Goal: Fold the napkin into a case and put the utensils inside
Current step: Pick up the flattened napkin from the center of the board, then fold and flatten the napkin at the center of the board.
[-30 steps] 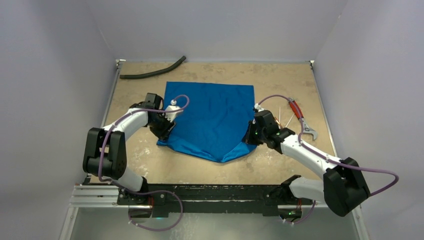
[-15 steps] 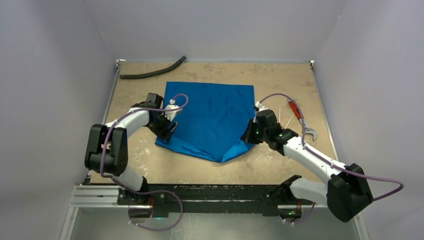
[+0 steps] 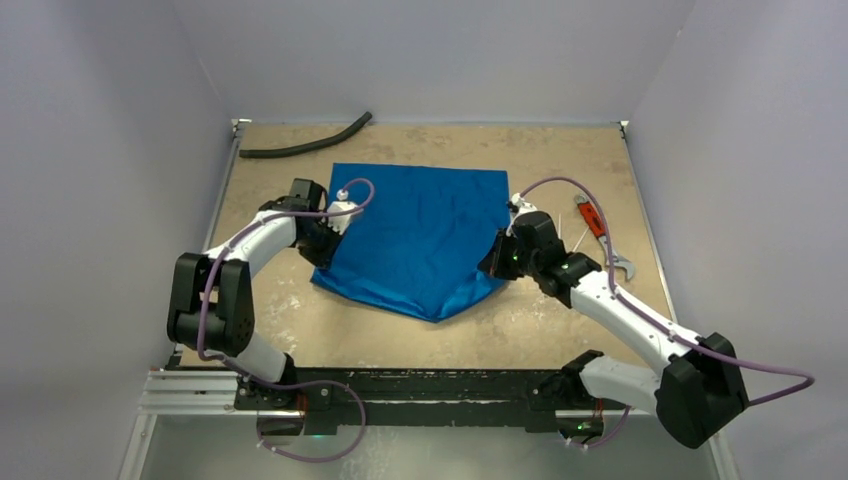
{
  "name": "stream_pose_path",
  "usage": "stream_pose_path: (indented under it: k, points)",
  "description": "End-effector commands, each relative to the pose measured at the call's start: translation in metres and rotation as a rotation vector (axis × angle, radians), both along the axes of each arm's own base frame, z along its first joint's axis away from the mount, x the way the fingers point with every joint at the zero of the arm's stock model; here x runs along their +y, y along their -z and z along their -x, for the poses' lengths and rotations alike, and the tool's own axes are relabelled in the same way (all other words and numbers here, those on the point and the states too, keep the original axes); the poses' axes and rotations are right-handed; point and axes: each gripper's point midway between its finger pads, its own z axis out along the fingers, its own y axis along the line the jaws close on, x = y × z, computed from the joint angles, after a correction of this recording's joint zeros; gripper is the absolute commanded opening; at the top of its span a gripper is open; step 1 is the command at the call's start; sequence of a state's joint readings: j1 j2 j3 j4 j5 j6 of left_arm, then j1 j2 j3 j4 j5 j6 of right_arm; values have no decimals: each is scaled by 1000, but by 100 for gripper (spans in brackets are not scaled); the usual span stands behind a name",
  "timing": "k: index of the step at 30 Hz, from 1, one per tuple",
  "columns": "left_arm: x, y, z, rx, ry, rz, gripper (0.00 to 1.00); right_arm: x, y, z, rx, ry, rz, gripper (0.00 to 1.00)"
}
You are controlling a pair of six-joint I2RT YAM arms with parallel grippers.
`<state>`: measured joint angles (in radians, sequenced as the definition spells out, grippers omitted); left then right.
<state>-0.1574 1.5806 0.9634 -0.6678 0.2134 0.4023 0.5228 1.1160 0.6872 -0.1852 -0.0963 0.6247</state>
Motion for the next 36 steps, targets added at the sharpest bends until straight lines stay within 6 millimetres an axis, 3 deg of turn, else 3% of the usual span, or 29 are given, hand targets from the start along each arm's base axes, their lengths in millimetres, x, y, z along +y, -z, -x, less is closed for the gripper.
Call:
stream_pose_path:
  k: [1, 3, 9, 15, 20, 28, 36]
  points:
    - [5, -40, -16, -105, -4, -14, 4, 2, -29, -7, -64, -8, -12, 0]
    - [8, -47, -16, -119, -3, -29, 0, 2, -31, -4, -58, -16, -12, 0]
    - [10, -63, -15, -164, 6, -34, 0, -2, -49, -3, -85, -2, -15, 0]
    - [10, -80, -20, -218, -13, -25, 0, -18, -75, -8, -153, 52, 35, 0]
    - [18, -103, -36, -337, -70, -50, 0, -34, -86, -13, -191, 107, 94, 0]
    - [27, -141, -66, -554, -186, -37, 0, -52, -80, -24, -207, 214, 155, 0]
    - [23, -143, -92, -630, -231, 3, 0, -43, -125, -48, -435, 226, 53, 0]
